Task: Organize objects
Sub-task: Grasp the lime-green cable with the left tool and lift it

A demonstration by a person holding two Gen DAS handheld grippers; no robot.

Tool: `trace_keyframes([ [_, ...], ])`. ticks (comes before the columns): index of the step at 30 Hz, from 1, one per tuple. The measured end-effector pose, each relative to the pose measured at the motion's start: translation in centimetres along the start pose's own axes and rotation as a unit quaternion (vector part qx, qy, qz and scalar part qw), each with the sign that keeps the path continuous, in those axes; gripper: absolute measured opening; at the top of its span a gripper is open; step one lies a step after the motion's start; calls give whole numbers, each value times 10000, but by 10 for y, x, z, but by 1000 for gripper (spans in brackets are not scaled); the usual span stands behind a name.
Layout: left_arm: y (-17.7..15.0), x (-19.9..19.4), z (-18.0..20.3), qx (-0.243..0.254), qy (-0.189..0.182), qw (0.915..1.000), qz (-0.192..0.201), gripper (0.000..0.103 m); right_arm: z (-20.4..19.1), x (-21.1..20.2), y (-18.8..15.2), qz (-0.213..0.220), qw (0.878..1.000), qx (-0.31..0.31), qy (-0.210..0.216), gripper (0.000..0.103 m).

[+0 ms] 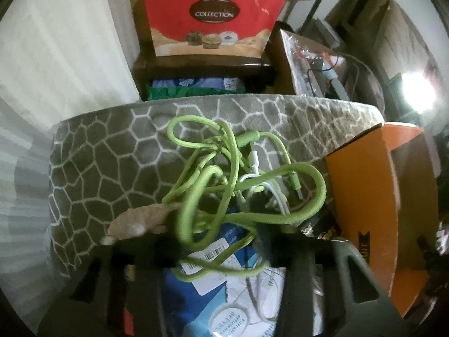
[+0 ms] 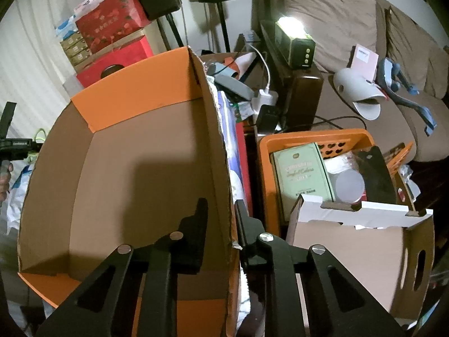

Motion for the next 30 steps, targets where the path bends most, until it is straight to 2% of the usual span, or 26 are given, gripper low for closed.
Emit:
trace_keyframes([
  [1,0,-1,-1,-74,-95,9999,-8,15,1,0,0,2,10000,1,-7,15],
  [5,2,-8,-4,-210,-178,9996,49,8,2,3,-2,-14,10000,23,-3,12],
  [11,10,-36,-9,-446,-409,9972,436,6,3,4,-3,-12,10000,25,-8,11],
  [13,15,-50,-9,-518,-586,9952,588,6,3,4,-3,-15,10000,34,3,11],
  [19,21,-85,-10,-496,-690,9920,934,6,2,5,-5,-1,10000,43,-6,11],
  [25,31,-140,-6,-536,-1036,9822,1469,5,2,4,-6,-7,10000,61,2,11],
  [30,37,-208,4,-376,-1265,9708,2001,5,2,3,-6,-9,10000,77,14,11],
])
Point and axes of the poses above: each gripper's, at about its wrist camera, not at the fingertips, and x roughly the way its jaws point, z to its right, y to its top, the point moved 9 cm from there along x, roughly the way its jaws point, and after that the axes turned 7 degrees about y, right-handed, at the moved point
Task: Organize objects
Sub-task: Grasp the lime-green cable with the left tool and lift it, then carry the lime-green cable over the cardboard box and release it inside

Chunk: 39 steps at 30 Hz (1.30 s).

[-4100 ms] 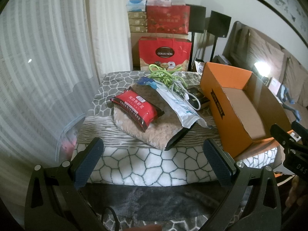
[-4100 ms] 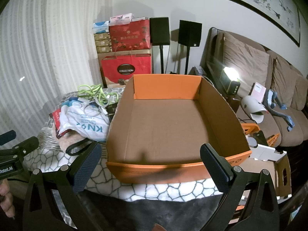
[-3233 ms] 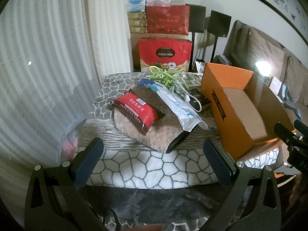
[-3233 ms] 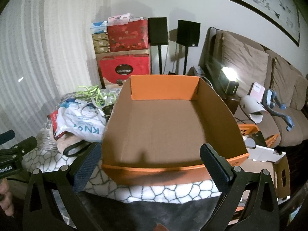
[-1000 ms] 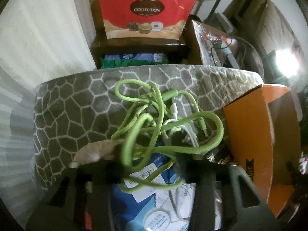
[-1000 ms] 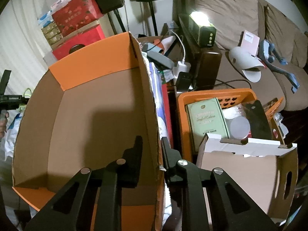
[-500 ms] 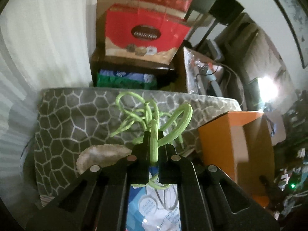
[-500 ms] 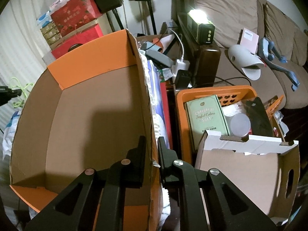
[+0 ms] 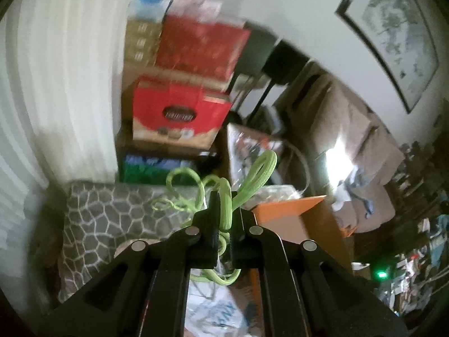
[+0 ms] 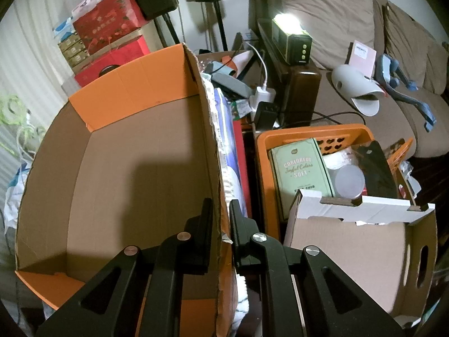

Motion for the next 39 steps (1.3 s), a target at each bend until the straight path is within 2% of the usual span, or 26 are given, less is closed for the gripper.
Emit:
trace_keyframes([
  [7,32,-52,40,272,-118,9984,480,5,1,0,0,-9,10000,22,16,10],
  [11,46,-75,63,399,-285,9970,606,5,2,2,0,-47,10000,15,-22,10],
  [20,64,-116,100,612,-429,9925,968,5,1,3,0,-49,10000,-22,-77,10],
  [27,70,-139,139,816,-579,9891,1079,5,1,2,0,-47,10000,-17,-71,10],
  [33,50,-121,172,872,-830,9889,875,5,1,2,0,-48,10000,-25,-77,10],
  [39,-1,-73,205,994,-1054,9887,380,5,0,2,0,-50,10000,-7,-64,10],
])
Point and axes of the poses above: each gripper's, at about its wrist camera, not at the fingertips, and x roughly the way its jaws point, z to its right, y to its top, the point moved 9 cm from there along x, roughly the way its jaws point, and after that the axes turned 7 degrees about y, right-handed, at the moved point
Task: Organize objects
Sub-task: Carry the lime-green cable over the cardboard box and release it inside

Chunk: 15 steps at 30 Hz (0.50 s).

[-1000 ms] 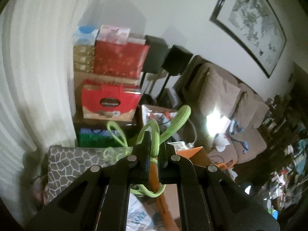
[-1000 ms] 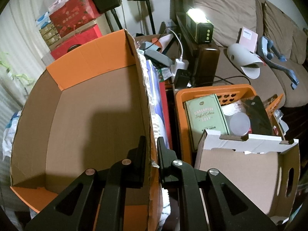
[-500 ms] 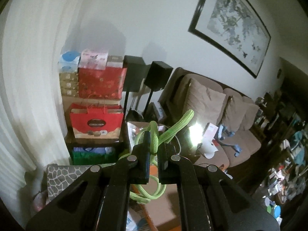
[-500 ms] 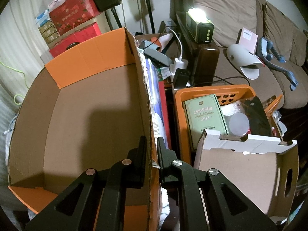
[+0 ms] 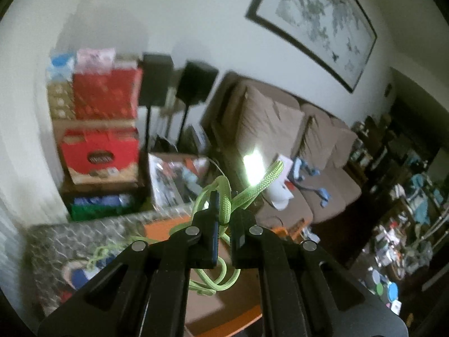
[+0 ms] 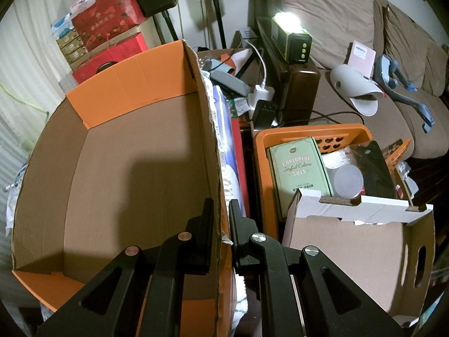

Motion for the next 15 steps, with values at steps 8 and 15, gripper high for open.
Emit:
trace_keyframes([
  [8,-74,64,31,98,-220,9972,-713,5,0,0,0,3,10000,5,-1,10],
  [15,-130,101,35,187,-110,9925,-1203,5,0,0,0,7,10000,6,0,9],
])
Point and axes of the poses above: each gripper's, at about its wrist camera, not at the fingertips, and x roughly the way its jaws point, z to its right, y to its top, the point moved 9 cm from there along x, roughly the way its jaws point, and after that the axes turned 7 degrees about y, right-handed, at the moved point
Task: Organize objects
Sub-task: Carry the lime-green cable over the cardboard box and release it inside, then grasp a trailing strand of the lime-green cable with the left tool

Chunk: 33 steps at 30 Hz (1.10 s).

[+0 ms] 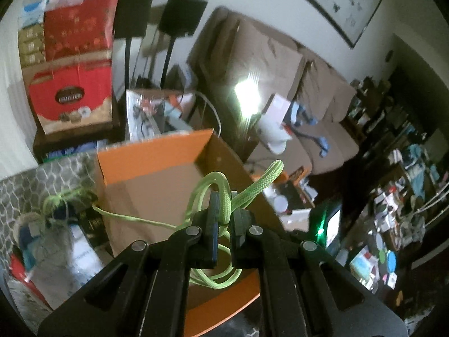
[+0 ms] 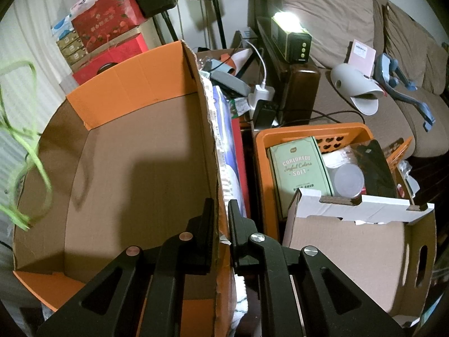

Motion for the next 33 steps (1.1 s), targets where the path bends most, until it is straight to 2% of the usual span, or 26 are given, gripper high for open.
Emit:
trace_keyframes([
  [8,-40,51,-4,7,145,9989,-449,6,1,-1,0,5,10000,-2,-19,9],
  [12,-49,64,-7,75,288,9982,-521,6,1,-1,0,15,10000,-6,-22,9],
  [20,-65,77,-8,126,234,9968,-751,9,2,-2,1,68,10000,-17,33,8],
  [23,-67,78,-10,132,221,9967,-771,32,1,-2,1,84,10000,-38,37,8],
  [26,-67,76,-11,119,198,9968,-767,45,0,-1,1,108,9999,-59,62,8],
  [33,-59,57,-26,37,180,9980,-611,58,-2,-1,0,134,9998,-91,89,8],
])
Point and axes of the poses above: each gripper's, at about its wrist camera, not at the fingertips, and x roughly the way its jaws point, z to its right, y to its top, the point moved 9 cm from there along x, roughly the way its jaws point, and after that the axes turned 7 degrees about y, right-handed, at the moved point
